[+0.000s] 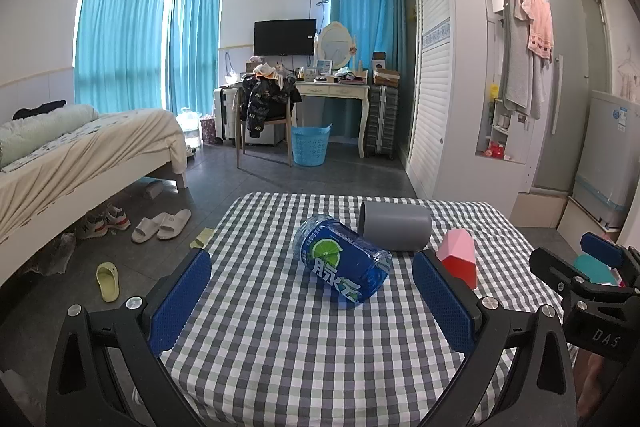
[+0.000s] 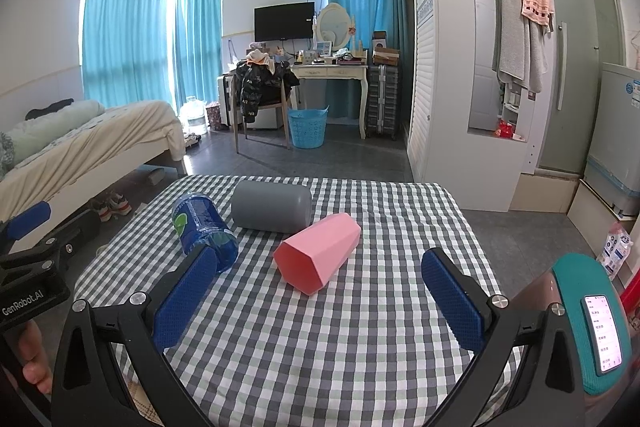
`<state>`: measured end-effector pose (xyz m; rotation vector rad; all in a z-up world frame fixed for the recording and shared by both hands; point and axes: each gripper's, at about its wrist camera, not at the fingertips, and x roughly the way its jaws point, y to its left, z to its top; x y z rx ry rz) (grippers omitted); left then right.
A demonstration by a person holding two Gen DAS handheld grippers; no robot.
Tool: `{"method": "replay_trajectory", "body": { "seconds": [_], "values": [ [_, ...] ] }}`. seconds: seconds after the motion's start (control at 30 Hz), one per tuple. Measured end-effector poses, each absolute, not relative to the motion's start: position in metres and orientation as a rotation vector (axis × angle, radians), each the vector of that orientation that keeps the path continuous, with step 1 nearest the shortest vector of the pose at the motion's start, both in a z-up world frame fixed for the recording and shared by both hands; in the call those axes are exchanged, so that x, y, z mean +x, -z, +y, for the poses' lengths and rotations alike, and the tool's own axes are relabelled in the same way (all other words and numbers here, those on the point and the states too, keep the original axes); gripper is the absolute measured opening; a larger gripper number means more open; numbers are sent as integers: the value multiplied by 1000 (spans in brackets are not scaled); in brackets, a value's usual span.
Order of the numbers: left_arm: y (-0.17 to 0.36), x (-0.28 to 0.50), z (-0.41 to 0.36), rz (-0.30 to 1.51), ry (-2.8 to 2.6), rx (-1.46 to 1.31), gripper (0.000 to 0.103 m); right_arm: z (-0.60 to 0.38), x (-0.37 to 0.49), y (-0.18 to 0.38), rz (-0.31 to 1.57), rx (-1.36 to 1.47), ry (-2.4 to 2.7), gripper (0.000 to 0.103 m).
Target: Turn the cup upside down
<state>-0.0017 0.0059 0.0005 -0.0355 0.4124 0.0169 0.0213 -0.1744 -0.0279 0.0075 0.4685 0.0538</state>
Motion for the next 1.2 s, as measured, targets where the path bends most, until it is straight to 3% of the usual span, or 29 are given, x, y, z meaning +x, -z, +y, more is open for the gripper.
{"method": "replay_trajectory", "body": {
  "seconds": [1.2],
  "values": [
    [11, 11, 3, 433, -33, -27, 103, -183, 30, 23, 475, -7, -81, 103]
  ]
}}
